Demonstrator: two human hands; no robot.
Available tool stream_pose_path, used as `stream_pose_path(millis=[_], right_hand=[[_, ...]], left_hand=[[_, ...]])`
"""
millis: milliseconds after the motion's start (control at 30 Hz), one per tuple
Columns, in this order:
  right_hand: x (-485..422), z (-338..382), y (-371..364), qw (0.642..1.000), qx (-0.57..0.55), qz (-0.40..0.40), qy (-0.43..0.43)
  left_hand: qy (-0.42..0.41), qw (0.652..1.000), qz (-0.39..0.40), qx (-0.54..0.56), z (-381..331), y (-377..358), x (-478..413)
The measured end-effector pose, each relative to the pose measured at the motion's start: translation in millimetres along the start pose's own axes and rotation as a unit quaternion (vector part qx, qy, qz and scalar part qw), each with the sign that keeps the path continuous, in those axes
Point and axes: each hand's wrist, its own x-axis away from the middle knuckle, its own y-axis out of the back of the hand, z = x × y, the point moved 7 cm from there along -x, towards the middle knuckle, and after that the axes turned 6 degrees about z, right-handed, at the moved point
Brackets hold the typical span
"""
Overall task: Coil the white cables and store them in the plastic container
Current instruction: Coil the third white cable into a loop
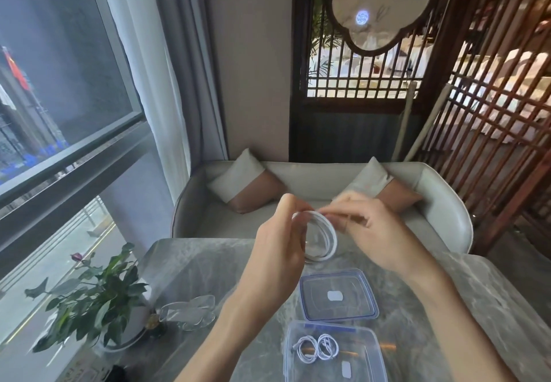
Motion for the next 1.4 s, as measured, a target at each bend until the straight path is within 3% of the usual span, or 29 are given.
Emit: stream_pose_path(millis=[133,267,467,533,600,667,733,800,867,967,1133,1200,1300,1400], right_hand=[[14.7,-23.2,-37.3,0.960,-0.256,0.027,-0.110],[27.7,-45.8,-53.3,0.869,-0.436,-0.004,-0.233],[40.4,-62.5,-63.7,0.714,-0.640,-0.023,-0.282],[43.9,-65.6,-61.3,0.693,-0.674,-0.038,-0.254],[47.0,-64.5,-59.4,0.695,-0.686,-0.049,-0.210],[46.5,-53.2,-57.4,0.719,-0.677,-0.044,-0.148],[46.0,-48.1,-52.1,0.803,-0.580,-0.078,-0.114],[48.3,-46.2,-37.3,0.900,-0.385,-0.172,-0.114],[52.5,-40.2,-25.9,0.939,-0.216,-0.252,-0.095],[60.9,-32.5,-16.0,0.930,-0.065,-0.355,-0.065],[63.9,-41.7,-14.9,0.905,-0.167,-0.381,-0.088],[60.7,-48.5,-13.4,0.897,-0.258,-0.342,-0.106],[52.7,-54.9,-25.2,0.872,-0.412,-0.213,-0.154],[50.5,-52.7,-27.0,0.927,-0.312,-0.132,-0.160]], left_hand=[[0.035,0.999,0.008,0.007,9.7,-13.6,-6.1],[0.035,0.999,0.029,-0.030,9.7,-30.4,-7.5],[0.037,0.995,0.054,-0.079,11.6,-44.4,-9.6],[0.038,0.992,0.052,-0.105,13.4,-46.8,-7.2],[0.040,0.988,0.037,-0.145,14.8,-47.3,-8.7],[0.039,0.985,0.025,-0.168,14.3,-47.4,-11.5],[0.039,0.985,0.037,-0.161,14.8,-51.3,-12.5],[0.044,0.984,0.063,-0.159,16.0,-58.2,-9.6],[0.048,0.983,0.067,-0.161,17.7,-61.8,-6.4],[0.036,0.985,0.055,-0.159,18.1,-63.4,-6.6],[0.009,0.990,0.088,-0.106,12.1,-67.9,-6.7],[-0.007,0.991,0.102,-0.091,11.2,-63.8,-6.9],[-0.027,0.987,0.140,-0.068,16.1,-51.9,-11.6],[-0.014,0.979,0.185,-0.086,30.6,-45.6,-13.6]])
